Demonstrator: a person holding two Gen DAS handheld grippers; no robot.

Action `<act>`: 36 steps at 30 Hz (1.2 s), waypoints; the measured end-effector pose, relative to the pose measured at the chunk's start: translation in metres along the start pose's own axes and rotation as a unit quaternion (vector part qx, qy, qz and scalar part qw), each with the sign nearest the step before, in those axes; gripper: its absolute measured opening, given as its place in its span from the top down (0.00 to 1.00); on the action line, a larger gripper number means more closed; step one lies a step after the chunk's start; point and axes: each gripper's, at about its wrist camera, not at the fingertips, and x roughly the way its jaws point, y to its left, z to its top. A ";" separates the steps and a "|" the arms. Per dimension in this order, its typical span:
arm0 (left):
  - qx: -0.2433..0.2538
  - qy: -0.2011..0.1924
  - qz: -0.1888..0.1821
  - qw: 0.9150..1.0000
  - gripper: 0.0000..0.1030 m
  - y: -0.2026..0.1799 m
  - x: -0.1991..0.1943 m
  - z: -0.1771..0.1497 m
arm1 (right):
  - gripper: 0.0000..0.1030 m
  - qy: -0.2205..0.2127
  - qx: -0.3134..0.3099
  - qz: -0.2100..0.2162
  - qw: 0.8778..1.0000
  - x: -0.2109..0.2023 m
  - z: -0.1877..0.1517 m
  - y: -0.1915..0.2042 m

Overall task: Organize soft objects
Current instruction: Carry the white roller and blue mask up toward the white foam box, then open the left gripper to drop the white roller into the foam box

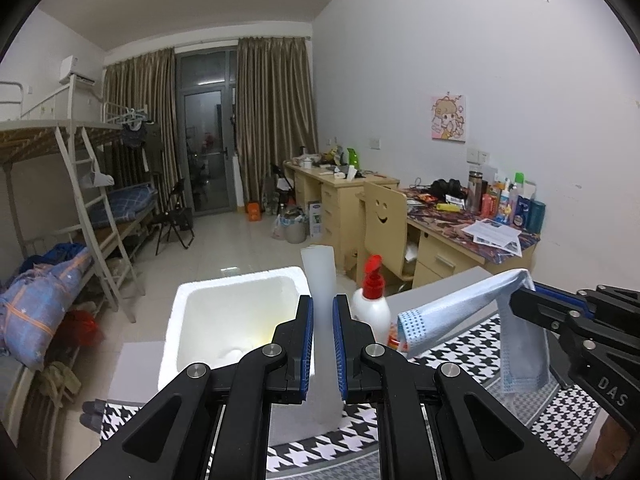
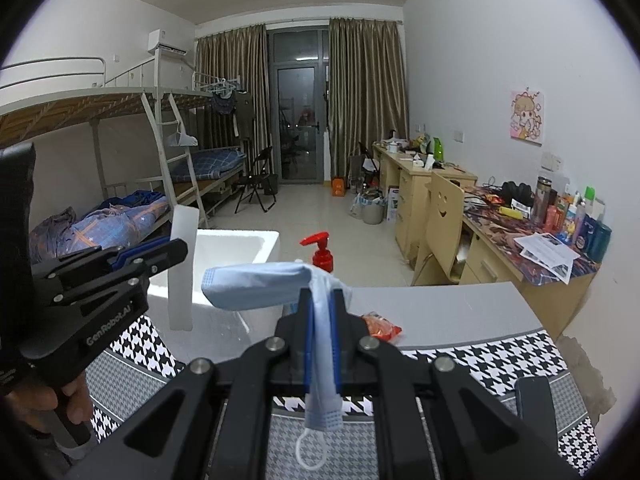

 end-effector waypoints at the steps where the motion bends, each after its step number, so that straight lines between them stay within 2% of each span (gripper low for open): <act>1: 0.000 0.000 0.001 1.000 0.89 0.001 0.001 0.001 | 0.90 0.000 0.000 0.000 1.000 0.001 0.002 0.000; 11: -0.010 0.000 0.033 0.999 0.89 0.020 0.024 0.011 | 0.90 0.007 0.005 -0.003 1.000 0.019 0.015 0.006; 21: -0.022 0.010 0.044 0.999 0.89 0.037 0.042 0.012 | 0.90 0.016 -0.004 0.000 1.000 0.035 0.020 0.017; 34: -0.043 0.048 0.035 0.997 0.89 0.060 0.083 0.005 | 0.90 0.023 -0.005 0.001 1.000 0.054 0.029 0.023; 36: -0.045 0.053 0.034 0.997 0.87 0.063 0.089 0.004 | 0.90 0.023 -0.006 0.002 1.000 0.055 0.030 0.025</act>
